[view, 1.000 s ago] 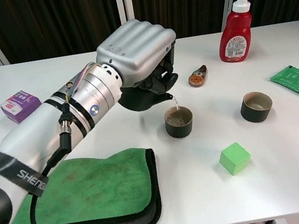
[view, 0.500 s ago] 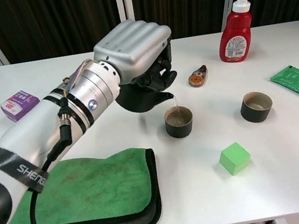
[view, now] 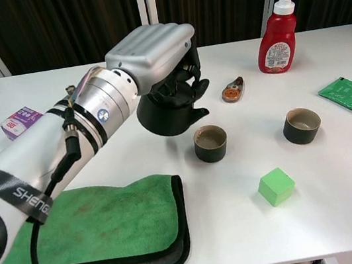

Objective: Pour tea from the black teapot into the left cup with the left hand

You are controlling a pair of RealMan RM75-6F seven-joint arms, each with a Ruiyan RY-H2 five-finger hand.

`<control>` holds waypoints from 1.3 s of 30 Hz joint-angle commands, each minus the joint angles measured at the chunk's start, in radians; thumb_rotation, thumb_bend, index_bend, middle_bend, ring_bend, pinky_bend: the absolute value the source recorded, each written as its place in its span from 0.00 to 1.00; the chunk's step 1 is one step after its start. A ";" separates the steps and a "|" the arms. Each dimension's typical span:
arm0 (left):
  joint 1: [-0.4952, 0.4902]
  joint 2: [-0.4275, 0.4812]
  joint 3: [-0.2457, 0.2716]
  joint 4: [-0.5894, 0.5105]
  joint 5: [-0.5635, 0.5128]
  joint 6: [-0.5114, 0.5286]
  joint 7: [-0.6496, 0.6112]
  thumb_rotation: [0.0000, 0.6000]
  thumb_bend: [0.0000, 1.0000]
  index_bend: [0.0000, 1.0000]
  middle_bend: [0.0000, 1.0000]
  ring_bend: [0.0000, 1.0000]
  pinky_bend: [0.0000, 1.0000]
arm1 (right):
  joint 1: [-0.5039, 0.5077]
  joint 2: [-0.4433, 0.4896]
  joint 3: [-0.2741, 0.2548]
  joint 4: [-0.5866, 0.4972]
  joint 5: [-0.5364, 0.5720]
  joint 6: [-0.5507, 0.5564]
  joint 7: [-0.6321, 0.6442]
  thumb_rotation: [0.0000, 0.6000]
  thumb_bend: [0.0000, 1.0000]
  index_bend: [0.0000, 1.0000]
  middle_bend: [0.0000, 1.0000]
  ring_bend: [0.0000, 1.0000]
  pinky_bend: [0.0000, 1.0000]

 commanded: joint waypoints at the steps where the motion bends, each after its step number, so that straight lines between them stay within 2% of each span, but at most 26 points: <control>1: 0.005 0.010 -0.032 -0.023 -0.021 -0.007 -0.064 1.00 0.48 1.00 1.00 1.00 0.47 | 0.000 0.000 0.000 0.000 -0.001 0.000 -0.001 1.00 0.36 0.00 0.00 0.00 0.00; 9: 0.037 0.058 -0.106 -0.076 -0.077 -0.011 -0.245 1.00 0.48 1.00 1.00 1.00 0.47 | 0.003 -0.003 -0.001 0.001 -0.001 -0.006 -0.005 1.00 0.36 0.00 0.00 0.00 0.00; 13: 0.067 0.097 -0.129 -0.072 -0.111 -0.046 -0.388 1.00 0.48 1.00 1.00 1.00 0.47 | 0.004 -0.005 -0.003 0.002 -0.003 -0.007 -0.007 1.00 0.36 0.00 0.00 0.00 0.00; 24: 0.151 0.118 -0.041 0.123 0.020 0.020 -0.637 1.00 0.48 1.00 1.00 1.00 0.47 | 0.007 -0.004 -0.008 -0.007 -0.011 -0.010 -0.026 1.00 0.36 0.00 0.00 0.00 0.00; 31: 0.167 0.085 -0.004 0.266 0.048 0.028 -0.693 1.00 0.48 1.00 1.00 1.00 0.47 | 0.008 -0.006 -0.012 -0.013 -0.014 -0.013 -0.038 1.00 0.36 0.00 0.00 0.00 0.00; 39: 0.168 0.052 0.021 0.364 0.070 0.015 -0.726 1.00 0.48 1.00 1.00 1.00 0.47 | 0.010 -0.008 -0.013 -0.015 -0.013 -0.018 -0.044 1.00 0.36 0.00 0.00 0.00 0.00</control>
